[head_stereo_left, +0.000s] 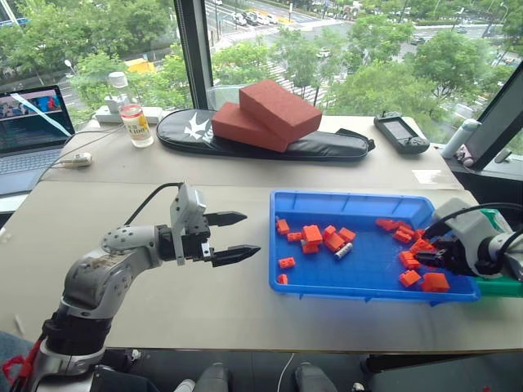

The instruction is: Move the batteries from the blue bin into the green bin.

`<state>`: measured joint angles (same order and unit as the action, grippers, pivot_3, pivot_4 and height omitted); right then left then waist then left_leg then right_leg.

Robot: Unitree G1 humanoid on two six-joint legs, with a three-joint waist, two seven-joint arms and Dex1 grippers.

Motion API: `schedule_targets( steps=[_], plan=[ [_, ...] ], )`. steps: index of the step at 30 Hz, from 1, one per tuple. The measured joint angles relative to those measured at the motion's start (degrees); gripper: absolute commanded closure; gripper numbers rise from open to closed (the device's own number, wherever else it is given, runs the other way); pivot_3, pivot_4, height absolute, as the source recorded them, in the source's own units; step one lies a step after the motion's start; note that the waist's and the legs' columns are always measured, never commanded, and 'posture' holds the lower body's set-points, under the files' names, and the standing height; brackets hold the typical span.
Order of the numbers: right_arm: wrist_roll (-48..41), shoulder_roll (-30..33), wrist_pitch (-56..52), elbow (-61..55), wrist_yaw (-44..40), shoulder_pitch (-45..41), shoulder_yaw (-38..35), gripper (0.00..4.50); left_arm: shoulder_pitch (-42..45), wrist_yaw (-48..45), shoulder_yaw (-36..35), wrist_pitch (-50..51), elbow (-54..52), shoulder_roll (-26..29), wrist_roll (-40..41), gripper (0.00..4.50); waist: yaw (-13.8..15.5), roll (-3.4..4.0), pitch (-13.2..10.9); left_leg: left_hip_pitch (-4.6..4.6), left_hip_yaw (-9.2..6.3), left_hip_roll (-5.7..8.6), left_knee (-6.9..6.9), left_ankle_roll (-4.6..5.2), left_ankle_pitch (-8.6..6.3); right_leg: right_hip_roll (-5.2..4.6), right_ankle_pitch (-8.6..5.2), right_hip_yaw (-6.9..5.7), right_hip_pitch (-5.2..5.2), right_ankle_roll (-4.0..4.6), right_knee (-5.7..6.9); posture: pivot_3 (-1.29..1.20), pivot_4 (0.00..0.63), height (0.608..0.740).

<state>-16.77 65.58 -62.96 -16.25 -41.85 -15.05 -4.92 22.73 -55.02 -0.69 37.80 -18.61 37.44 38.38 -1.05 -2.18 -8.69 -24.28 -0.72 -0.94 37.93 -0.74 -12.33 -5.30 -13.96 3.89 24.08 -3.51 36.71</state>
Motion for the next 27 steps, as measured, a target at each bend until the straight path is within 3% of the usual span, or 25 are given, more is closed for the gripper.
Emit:
schedule_targets(
  steps=[2,3,6,9,16,27],
  plan=[
    [0.26,-0.65,0.01,0.27,0.68,-0.76,0.02,0.19,0.0,-0.01,0.0,0.0,0.01,0.04,0.0,0.0,0.03,0.0,0.0,0.0,0.0,0.0,0.0,0.0,0.0,0.0,0.0,0.0,-0.01,0.0,-0.01,0.0,0.15,0.74],
    [0.19,-1.14,-0.03,0.4,0.77,-1.59,0.02,0.09,0.0,-0.02,-0.01,0.0,0.0,0.06,0.0,0.0,0.02,0.0,0.0,0.0,0.0,0.0,0.0,0.0,0.0,0.0,0.0,0.0,0.0,0.0,-0.01,0.0,0.15,0.74],
    [-0.84,-3.47,-0.52,0.29,0.79,-5.08,0.0,0.09,0.03,-0.02,-0.01,0.0,0.05,0.14,-0.01,0.0,-0.18,0.0,0.0,0.01,0.0,-0.01,0.0,0.0,0.0,0.01,0.0,0.0,0.0,0.0,0.0,0.0,0.15,0.74],
    [-4.24,-9.7,-2.0,-1.49,0.7,-11.3,0.23,0.09,0.07,0.01,0.04,0.0,0.07,0.15,-0.02,0.0,-0.68,0.0,0.0,0.01,-0.06,-0.04,0.0,0.0,0.0,0.06,0.0,0.0,0.0,0.0,0.01,0.0,0.15,0.74],
    [-6.16,-20.72,-2.88,-1.0,1.66,-15.95,12.13,0.09,0.21,0.1,0.3,0.0,-0.01,0.11,-0.03,0.0,0.08,-0.01,0.0,-0.04,-0.11,0.05,0.0,0.0,0.0,-0.03,0.0,-0.05,-0.02,0.0,0.01,0.0,0.15,0.74],
    [-2.43,-20.59,0.42,4.47,3.05,-15.37,14.21,0.09,-0.12,0.57,0.28,0.0,-0.55,0.21,-0.02,0.0,-0.22,0.0,0.0,-0.02,-0.12,0.01,0.0,0.0,0.0,0.02,0.0,-0.04,0.02,0.01,0.06,0.0,0.15,0.74]
  ],
)
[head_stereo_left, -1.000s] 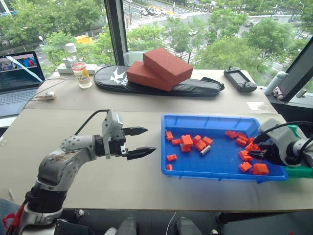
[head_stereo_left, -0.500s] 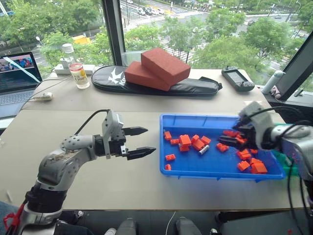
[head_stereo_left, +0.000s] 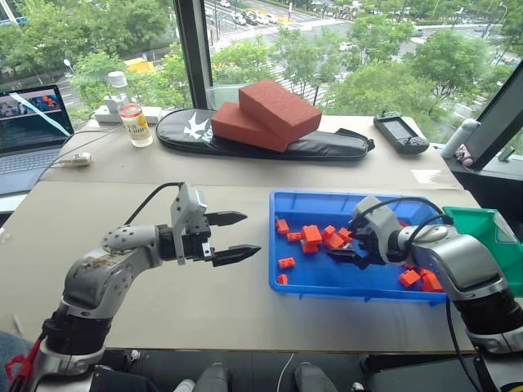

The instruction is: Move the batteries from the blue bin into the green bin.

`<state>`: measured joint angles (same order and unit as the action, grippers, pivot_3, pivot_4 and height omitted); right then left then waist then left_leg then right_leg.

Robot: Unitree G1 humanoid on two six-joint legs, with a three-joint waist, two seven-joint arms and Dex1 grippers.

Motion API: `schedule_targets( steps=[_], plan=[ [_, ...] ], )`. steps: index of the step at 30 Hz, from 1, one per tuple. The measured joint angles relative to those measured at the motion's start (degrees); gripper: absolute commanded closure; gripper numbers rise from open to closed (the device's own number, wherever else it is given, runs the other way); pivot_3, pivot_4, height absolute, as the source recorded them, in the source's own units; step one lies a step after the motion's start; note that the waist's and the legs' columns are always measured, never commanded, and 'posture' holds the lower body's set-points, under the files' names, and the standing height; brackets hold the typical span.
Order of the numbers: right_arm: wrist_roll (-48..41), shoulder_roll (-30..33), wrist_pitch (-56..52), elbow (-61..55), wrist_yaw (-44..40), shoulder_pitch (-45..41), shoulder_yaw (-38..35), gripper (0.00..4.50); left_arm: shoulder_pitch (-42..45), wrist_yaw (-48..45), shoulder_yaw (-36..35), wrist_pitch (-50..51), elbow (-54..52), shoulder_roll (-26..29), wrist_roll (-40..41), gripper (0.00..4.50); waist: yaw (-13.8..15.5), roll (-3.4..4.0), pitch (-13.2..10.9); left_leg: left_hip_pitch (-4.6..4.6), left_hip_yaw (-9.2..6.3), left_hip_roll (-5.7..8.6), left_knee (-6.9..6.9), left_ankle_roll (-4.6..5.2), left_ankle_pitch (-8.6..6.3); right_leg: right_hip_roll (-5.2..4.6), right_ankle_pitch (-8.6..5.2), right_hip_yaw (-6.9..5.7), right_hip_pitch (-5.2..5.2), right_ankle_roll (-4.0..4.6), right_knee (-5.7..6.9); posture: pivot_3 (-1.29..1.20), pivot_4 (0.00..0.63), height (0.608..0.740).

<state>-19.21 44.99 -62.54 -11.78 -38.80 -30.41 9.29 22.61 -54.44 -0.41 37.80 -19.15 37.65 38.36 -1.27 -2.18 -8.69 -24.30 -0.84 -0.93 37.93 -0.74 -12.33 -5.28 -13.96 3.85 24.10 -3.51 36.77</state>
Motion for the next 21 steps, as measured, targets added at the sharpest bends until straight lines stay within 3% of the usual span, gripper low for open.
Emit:
schedule_targets(
  steps=[21],
  plan=[
    [3.0,0.85,3.76,0.62,-0.9,2.45,0.12,0.09,-0.07,0.16,-0.06,0.0,-0.14,0.27,0.0,0.0,0.26,0.0,0.0,0.02,0.0,0.01,0.0,0.0,0.0,-0.01,0.0,0.0,-0.05,0.0,-0.01,0.0,0.15,0.74]
  ],
)
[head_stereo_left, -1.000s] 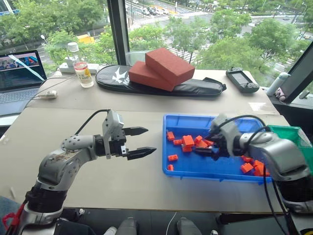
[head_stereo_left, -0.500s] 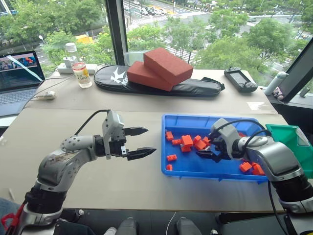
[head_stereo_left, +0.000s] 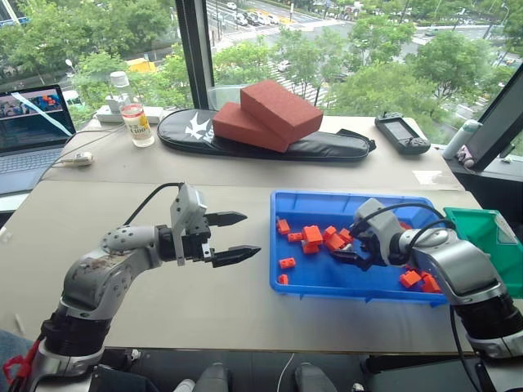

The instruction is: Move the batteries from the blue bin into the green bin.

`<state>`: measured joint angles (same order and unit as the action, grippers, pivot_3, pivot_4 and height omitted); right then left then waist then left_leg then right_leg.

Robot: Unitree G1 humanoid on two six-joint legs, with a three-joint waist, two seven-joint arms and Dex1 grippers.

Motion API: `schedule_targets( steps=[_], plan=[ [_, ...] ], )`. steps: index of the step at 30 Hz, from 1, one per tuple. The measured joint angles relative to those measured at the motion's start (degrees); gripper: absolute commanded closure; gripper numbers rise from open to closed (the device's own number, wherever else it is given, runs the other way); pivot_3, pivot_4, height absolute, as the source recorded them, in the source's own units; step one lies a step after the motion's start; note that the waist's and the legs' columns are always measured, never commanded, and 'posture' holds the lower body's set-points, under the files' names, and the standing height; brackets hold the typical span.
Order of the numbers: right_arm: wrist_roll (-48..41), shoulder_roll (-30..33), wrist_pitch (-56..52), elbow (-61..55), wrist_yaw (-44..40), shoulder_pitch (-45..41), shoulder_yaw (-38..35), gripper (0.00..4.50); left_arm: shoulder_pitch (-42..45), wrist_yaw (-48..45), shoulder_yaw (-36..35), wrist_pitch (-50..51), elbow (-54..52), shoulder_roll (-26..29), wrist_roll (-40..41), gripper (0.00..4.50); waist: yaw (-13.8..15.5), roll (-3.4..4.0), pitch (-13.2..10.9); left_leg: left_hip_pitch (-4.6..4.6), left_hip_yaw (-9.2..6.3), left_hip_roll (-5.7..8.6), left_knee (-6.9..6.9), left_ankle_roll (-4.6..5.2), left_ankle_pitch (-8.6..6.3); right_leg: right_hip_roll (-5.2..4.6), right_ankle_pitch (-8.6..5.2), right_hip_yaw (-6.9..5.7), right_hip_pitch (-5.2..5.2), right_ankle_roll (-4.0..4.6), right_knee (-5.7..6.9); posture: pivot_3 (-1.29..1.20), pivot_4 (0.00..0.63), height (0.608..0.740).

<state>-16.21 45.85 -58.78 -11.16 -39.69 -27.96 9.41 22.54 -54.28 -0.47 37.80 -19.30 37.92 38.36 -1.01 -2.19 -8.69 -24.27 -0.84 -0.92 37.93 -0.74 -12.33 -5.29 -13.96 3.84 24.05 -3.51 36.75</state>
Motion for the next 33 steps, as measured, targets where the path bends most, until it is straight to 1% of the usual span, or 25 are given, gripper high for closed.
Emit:
schedule_targets(
  steps=[10,30,32,33],
  plan=[
    [-0.94,0.43,-2.39,-2.17,-0.75,3.47,-1.08,0.09,-0.02,0.17,-0.1,0.0,-0.01,0.15,0.01,0.0,-0.06,0.0,0.0,0.01,0.01,0.0,0.0,0.0,0.0,0.01,0.0,0.01,0.01,0.0,0.01,0.0,0.15,0.74],
    [0.76,-1.61,1.95,2.62,-0.33,1.45,-0.44,0.09,-0.02,0.76,-0.1,0.05,-0.03,0.17,0.02,0.0,-0.09,0.0,0.0,0.04,0.01,-0.01,0.0,0.0,0.0,0.01,0.0,0.01,-0.02,0.0,0.0,0.0,0.15,0.74],
    [0.77,-1.69,1.88,2.62,-0.6,1.45,-0.44,0.6,-0.02,0.78,-0.1,0.05,-0.03,0.17,0.02,0.0,-0.06,0.0,0.0,0.04,0.01,-0.01,0.0,0.0,0.0,0.01,0.0,0.01,-0.02,0.0,0.0,0.0,0.15,0.74],
    [0.75,-1.77,1.87,2.61,-0.81,1.45,-0.43,0.72,-0.02,0.79,-0.1,0.05,-0.03,0.17,0.02,0.0,-0.05,0.0,0.0,0.04,0.01,-0.01,0.0,0.0,0.0,0.01,0.0,0.01,-0.02,0.0,0.0,0.0,0.15,0.74]
  ],
)
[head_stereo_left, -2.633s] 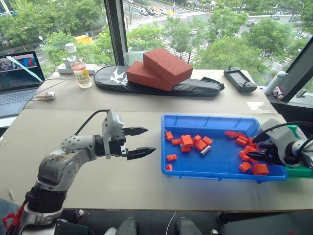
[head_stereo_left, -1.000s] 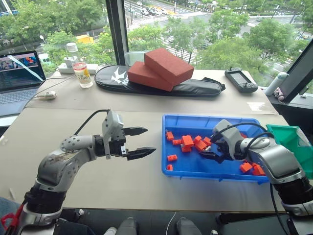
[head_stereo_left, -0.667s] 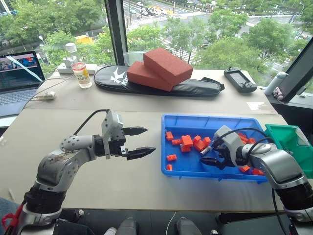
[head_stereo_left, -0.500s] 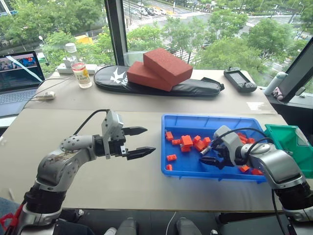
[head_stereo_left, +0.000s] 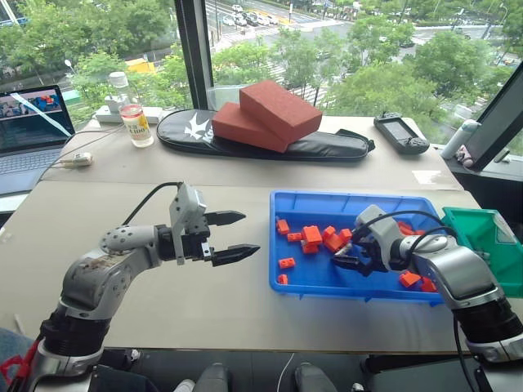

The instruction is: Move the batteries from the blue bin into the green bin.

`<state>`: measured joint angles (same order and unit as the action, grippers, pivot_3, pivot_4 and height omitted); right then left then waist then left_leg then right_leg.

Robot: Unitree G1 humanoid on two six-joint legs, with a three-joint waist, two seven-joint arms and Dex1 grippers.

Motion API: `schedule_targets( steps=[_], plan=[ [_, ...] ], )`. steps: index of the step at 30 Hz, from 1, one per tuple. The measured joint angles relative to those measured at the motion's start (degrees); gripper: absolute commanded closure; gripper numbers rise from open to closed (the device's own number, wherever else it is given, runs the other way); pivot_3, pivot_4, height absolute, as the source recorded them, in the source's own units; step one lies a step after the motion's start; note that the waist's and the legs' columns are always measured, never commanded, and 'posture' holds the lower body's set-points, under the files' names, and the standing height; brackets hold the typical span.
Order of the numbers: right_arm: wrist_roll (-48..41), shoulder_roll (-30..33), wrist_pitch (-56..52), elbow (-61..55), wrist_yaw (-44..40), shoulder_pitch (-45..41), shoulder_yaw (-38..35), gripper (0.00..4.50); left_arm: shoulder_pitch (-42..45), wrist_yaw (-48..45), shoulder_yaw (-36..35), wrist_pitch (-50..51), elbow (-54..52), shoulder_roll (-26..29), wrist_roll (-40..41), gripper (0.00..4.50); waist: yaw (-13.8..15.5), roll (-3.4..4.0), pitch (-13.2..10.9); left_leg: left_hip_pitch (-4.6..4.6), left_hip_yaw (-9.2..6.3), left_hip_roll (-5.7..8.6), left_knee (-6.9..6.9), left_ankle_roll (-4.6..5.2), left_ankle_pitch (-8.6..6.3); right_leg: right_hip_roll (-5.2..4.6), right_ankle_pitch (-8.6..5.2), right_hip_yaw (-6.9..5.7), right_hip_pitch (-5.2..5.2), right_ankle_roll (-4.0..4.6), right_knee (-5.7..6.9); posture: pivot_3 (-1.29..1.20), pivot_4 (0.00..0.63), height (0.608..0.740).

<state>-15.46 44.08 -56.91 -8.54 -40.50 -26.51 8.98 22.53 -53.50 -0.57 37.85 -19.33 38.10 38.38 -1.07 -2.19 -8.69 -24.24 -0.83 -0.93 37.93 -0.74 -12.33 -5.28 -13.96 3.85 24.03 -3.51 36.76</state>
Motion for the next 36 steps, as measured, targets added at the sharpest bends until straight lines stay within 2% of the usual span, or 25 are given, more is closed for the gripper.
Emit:
schedule_targets(
  steps=[4,5,12,18,24,28,33,35,36],
  plan=[
    [0.01,-0.38,-0.01,-0.27,-0.4,0.01,0.27,1.95,0.0,-0.01,0.0,0.0,0.01,0.0,0.0,0.0,0.01,0.0,0.0,0.0,0.0,0.0,0.0,0.0,0.0,0.0,0.0,0.0,0.0,0.0,0.0,0.0,0.15,0.74],
    [0.02,-0.53,-0.01,-0.28,-0.46,0.01,0.27,1.96,0.01,-0.02,0.0,0.0,0.03,0.0,0.0,0.0,0.0,0.0,0.0,0.0,0.0,0.0,0.0,0.0,0.0,0.0,0.0,0.0,0.0,0.0,0.0,0.0,0.15,0.74],
    [-0.45,-0.11,-1.78,-1.28,-0.05,0.71,-1.18,1.96,0.01,-0.06,0.0,-0.01,0.04,0.01,-0.01,0.0,0.06,0.0,0.0,-0.02,0.0,0.01,0.0,0.0,0.0,-0.01,0.0,0.0,0.01,0.0,0.0,0.0,0.15,0.74],
    [-0.93,7.95,-8.14,-5.38,1.9,1.96,-10.31,1.96,0.0,-0.14,-0.13,-0.01,0.06,0.38,-0.01,0.0,0.33,0.01,-0.01,-0.05,0.02,0.03,0.0,0.0,0.0,-0.04,0.0,0.0,0.05,0.0,-0.01,0.0,0.15,0.74],
    [5.22,13.02,-9.13,-4.16,10.92,-2.07,-16.56,1.96,0.01,-0.52,-0.06,-0.05,0.06,0.3,-0.01,0.0,-0.13,0.01,-0.01,-0.03,0.05,-0.02,-0.01,0.0,0.0,0.01,-0.02,0.01,0.06,0.03,-0.01,0.0,0.15,0.74],
    [13.31,15.39,-4.9,4.4,20.3,0.2,-17.9,1.96,0.22,-1.09,0.29,-0.12,0.17,-0.03,-0.04,0.0,0.5,0.01,-0.01,-0.07,0.1,0.06,-0.01,0.0,0.0,-0.09,-0.04,0.02,0.05,0.0,-0.04,0.0,0.15,0.74],
    [14.82,13.76,-4.22,8.26,23.45,2.35,-21.1,1.96,0.58,-1.21,0.52,-0.12,0.42,-0.14,-0.07,0.0,-0.14,0.02,0.0,-0.02,0.14,-0.02,-0.03,0.0,0.0,0.0,-0.04,0.07,0.07,0.01,-0.01,0.0,0.15,0.74],
    [14.83,12.56,-3.61,8.41,23.98,2.84,-21.65,0.96,0.7,-1.22,0.57,-0.12,0.44,-0.16,-0.07,0.0,-0.56,0.03,0.0,-0.01,0.14,-0.02,-0.04,0.0,0.0,0.0,-0.04,0.09,0.07,0.02,-0.01,0.0,0.15,0.74],
    [14.79,11.81,-3.41,8.37,24.27,2.84,-21.97,0.8,0.8,-1.24,0.63,-0.12,0.45,-0.16,-0.07,0.0,-0.72,0.03,0.0,-0.02,0.14,-0.02,-0.04,0.0,0.0,0.0,-0.04,0.09,0.07,0.02,-0.01,0.0,0.15,0.74]
  ],
)
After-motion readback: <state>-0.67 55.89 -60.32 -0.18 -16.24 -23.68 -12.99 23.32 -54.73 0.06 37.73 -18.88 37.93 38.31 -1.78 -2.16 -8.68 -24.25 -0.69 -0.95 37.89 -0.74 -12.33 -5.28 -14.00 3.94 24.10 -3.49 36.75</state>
